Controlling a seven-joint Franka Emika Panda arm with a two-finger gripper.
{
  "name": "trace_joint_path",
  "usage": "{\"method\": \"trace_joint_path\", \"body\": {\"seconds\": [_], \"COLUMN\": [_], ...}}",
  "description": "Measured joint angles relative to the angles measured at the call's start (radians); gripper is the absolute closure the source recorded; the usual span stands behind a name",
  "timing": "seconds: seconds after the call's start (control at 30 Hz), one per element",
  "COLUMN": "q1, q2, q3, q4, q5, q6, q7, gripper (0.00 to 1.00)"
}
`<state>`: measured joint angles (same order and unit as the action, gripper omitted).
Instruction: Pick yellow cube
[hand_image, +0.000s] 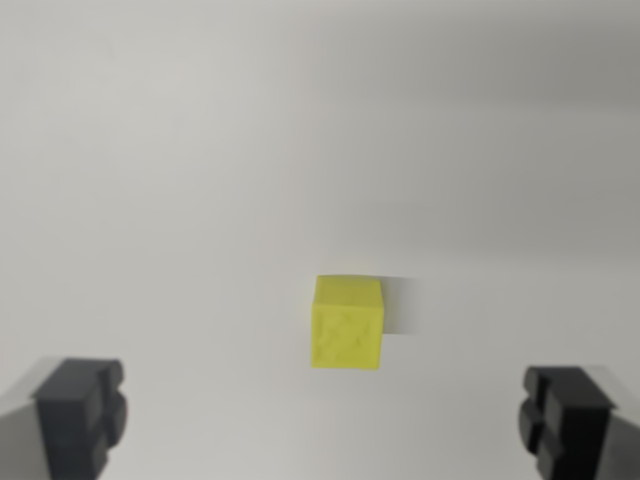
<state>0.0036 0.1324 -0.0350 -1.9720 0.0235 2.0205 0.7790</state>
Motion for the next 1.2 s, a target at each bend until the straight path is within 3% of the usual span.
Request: {"method": "trace_joint_path", "body": {"seconds": [0.23, 1.2], "q1": [0.000, -0.003], "q2": [-0.005, -0.046], "q3": [0.000, 0.000], "q4": [-0.012, -0.272], "q5": [0.000, -0.004], "q6": [0.010, 0.253], "q7": [0.000, -0.002], "gripper": [0.00, 0.00]}}
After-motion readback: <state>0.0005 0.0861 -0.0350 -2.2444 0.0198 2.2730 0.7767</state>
